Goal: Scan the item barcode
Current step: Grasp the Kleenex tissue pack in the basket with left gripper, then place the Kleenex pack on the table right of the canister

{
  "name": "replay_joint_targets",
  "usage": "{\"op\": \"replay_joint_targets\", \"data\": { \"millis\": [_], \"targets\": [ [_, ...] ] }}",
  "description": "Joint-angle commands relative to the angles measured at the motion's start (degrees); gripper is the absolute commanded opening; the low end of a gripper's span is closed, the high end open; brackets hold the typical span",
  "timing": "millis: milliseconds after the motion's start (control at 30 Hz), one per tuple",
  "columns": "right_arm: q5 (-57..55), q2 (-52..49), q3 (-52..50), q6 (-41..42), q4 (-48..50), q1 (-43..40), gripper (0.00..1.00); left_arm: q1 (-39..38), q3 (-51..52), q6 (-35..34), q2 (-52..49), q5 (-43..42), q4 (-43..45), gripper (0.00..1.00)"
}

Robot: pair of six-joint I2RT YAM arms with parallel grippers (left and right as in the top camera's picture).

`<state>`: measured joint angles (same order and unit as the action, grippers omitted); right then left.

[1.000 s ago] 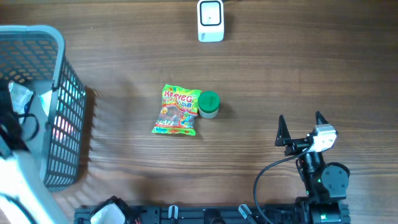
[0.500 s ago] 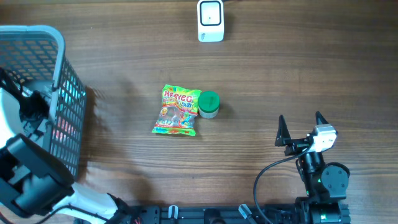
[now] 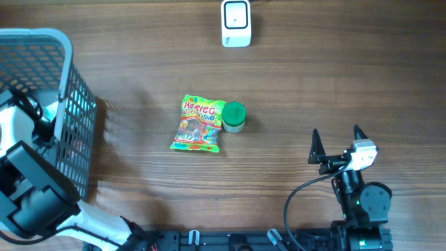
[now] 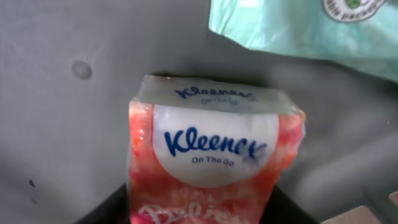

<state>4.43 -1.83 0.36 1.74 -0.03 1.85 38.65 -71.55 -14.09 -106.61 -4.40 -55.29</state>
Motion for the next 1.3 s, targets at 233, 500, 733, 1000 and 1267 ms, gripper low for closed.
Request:
{"op": "replay_joint_targets", "data": {
  "millis": [233,500,733,1000,1267],
  "targets": [
    [-0.59,0.13,-0.07,0.83,0.13,-0.02,1.00,0.13,-19.91,-1.81,11.23,-0.52,-10.45,0.27],
    [-0.59,0.13,-0.04,0.83,0.13,-0.04,1.00,-9.44,-36.59,-8.87,29.24,-35.04,-13.73,0.26],
    [-0.59,0.13,-0.04,0.83,0.13,-0.04,1.00,-61.53,-35.17,-8.39,25.44,-13.00,-6.27,0.24],
    [-0.59,0.13,-0.04,0.83,0.13,-0.04,1.00,-83.60,-35.17,-7.23,-3.52,-2.97,5.97,0.26],
    [-0.59,0.13,-0.04,0.83,0.13,-0.04,1.00,-83.87,-35.17,-9.31,-20.70,-2.95,9.88,0.26]
  ]
}}
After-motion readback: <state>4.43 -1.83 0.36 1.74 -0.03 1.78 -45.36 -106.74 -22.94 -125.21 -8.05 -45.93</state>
